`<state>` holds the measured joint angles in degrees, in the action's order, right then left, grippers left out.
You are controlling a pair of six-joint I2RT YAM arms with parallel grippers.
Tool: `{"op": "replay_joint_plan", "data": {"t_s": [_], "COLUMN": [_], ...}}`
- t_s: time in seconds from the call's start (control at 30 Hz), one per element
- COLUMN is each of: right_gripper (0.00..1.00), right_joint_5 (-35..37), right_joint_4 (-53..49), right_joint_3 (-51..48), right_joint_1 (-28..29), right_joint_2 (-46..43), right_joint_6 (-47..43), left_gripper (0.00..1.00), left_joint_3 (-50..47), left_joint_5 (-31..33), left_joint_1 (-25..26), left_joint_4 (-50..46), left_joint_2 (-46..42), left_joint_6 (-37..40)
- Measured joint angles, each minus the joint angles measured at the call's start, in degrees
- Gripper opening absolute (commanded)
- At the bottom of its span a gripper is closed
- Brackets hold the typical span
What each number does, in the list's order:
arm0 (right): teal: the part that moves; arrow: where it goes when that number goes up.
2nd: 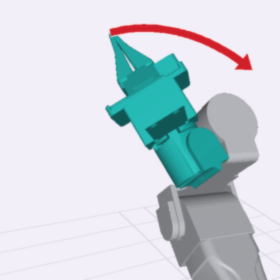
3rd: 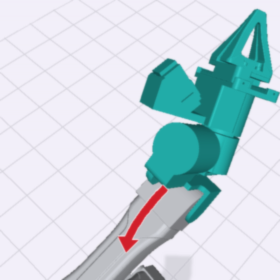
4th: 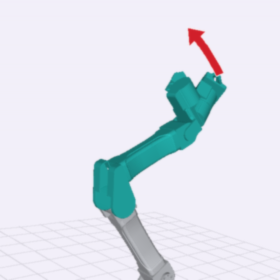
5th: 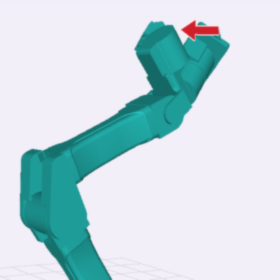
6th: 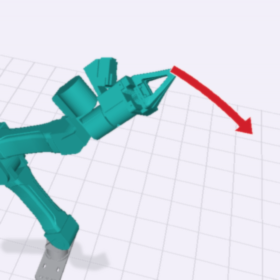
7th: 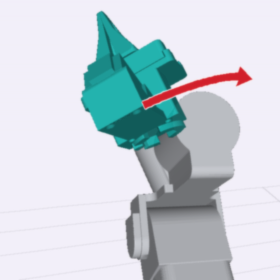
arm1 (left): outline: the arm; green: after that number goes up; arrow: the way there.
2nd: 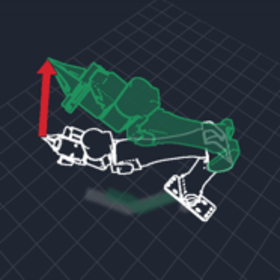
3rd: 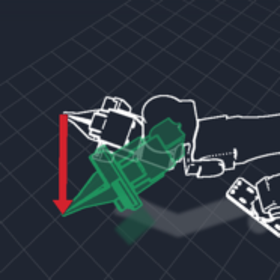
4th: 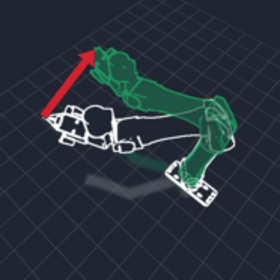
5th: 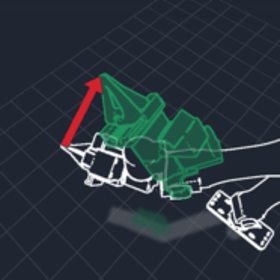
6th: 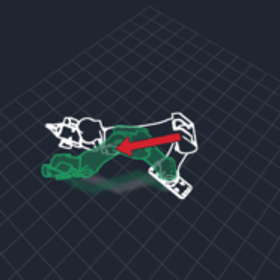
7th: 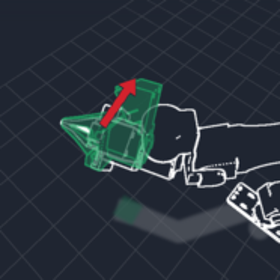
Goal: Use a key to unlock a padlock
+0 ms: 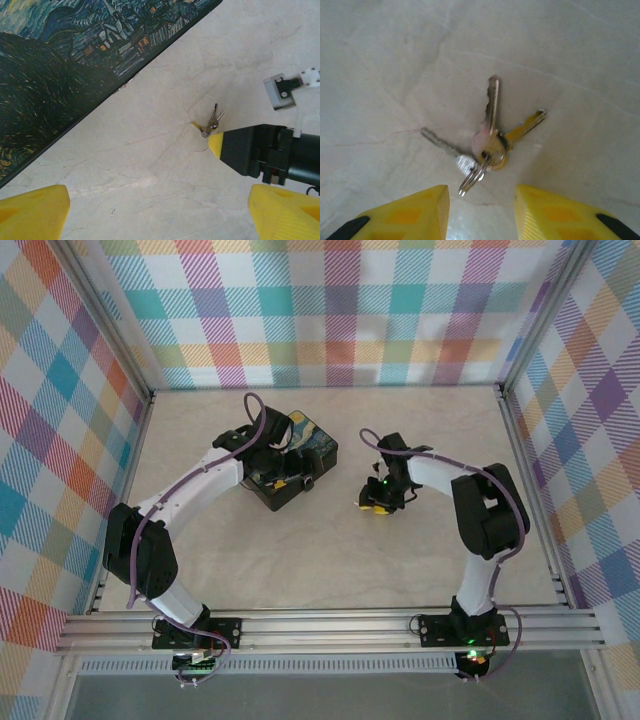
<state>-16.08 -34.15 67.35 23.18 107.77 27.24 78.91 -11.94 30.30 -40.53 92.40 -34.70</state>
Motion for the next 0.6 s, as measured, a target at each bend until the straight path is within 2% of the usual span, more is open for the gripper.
{"op": "replay_joint_plan", "data": {"t_s": [0.17,0.37,0.6], "right_gripper": [0.32,0.31,0.17], "right_joint_5": [0.7,0.9,1.9], "right_joint_4": [-1.5,-1.3,-3.1], "right_joint_3": [1.6,1.6,3.3], "right_joint_1": [0.1,0.0,0.0], "right_joint_2": [1.3,1.3,2.4], "right_joint_6": [1.4,3.3,4.3], "left_gripper": [0.92,0.92,0.92], "left_joint_3": [0.0,0.0,0.0], "left_joint_5": [0.5,0.6,0.6], "left_joint_1": [0.0,0.0,0.0], "left_joint_4": [0.0,0.0,-0.1], "left_joint_2": [0.0,0.0,0.0], "left_joint_6": [0.1,0.4,1.1]}}
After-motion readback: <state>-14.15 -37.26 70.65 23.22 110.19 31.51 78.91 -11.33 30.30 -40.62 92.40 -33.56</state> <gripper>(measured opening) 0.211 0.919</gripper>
